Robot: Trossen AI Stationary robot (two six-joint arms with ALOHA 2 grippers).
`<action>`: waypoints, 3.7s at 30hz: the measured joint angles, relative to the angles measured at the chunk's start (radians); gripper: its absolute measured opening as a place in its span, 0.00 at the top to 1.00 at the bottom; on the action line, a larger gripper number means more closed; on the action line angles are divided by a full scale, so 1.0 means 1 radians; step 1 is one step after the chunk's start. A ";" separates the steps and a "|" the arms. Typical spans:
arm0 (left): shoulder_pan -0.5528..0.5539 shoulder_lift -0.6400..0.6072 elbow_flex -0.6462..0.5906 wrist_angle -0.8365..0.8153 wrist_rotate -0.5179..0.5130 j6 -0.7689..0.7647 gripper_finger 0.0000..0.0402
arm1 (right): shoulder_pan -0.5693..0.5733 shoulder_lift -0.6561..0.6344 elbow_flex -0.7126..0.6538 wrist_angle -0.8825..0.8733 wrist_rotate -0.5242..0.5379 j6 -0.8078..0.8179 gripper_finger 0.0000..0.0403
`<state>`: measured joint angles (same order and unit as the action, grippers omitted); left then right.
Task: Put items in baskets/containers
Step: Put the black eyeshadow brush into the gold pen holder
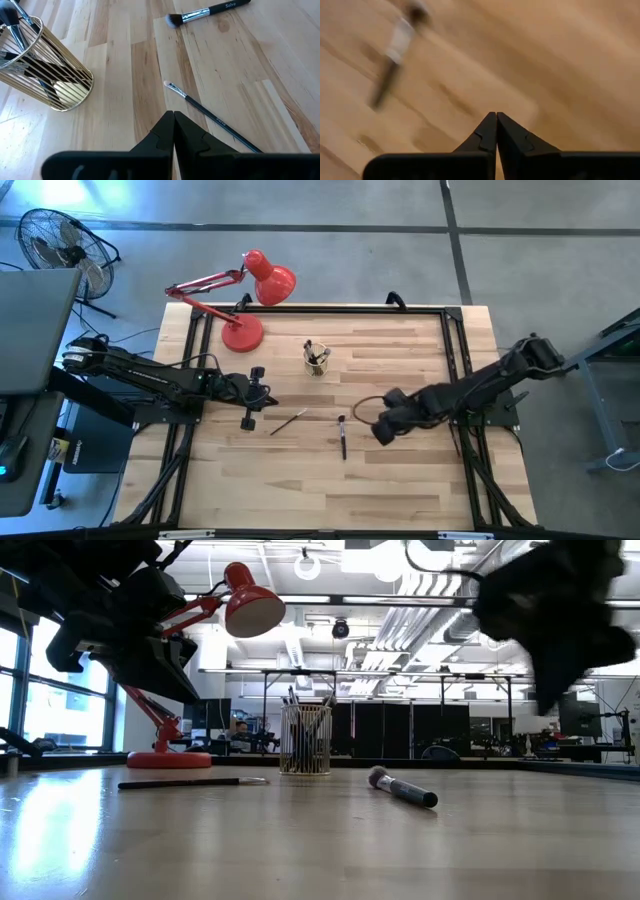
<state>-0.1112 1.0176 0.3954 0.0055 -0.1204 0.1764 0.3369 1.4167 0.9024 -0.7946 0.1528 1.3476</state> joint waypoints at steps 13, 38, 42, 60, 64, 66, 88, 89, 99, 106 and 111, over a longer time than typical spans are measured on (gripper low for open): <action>0.000 0.000 0.000 0.000 0.000 -0.005 1.00 | 0.154 0.006 0.000 -0.368 -0.201 0.423 0.95; 0.000 0.000 0.000 -0.001 0.000 -0.027 1.00 | 0.281 0.004 -0.321 -0.214 -0.371 0.651 0.62; 0.000 0.000 0.000 -0.001 0.000 -0.027 1.00 | 0.281 0.002 -0.339 -0.207 -0.354 0.645 0.62; 0.000 0.000 0.000 -0.001 0.033 -0.029 1.00 | 0.363 -0.015 -0.376 -0.121 -0.262 0.667 0.62; 0.000 0.000 0.000 -0.001 0.033 -0.030 1.00 | 0.368 -0.036 -0.385 -0.095 -0.247 0.669 0.62; 0.000 0.000 0.000 -0.001 0.033 -0.030 1.00 | 0.367 -0.048 -0.387 -0.091 -0.246 0.671 0.63; 0.000 0.000 0.000 -0.008 0.034 -0.028 1.00 | 0.355 -0.065 -0.217 0.031 -0.164 0.575 0.99; 0.000 0.000 0.000 -0.008 0.034 -0.028 1.00 | 0.349 -0.065 -0.196 0.024 -0.169 0.552 0.99; 0.000 0.000 0.000 -0.007 0.032 -0.024 1.00 | 0.158 -0.020 0.027 -0.341 -0.306 0.120 1.00; 0.000 0.000 0.000 -0.005 0.032 -0.024 1.00 | -0.042 0.201 0.172 -0.461 -0.347 -0.379 1.00; 0.000 0.000 0.000 -0.007 0.031 -0.024 1.00 | -0.121 0.362 0.216 -0.595 -0.408 -0.701 1.00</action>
<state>-0.1116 1.0176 0.3952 -0.0016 -0.0889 0.1524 0.2162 1.7789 1.1180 -1.3891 -0.2548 0.6462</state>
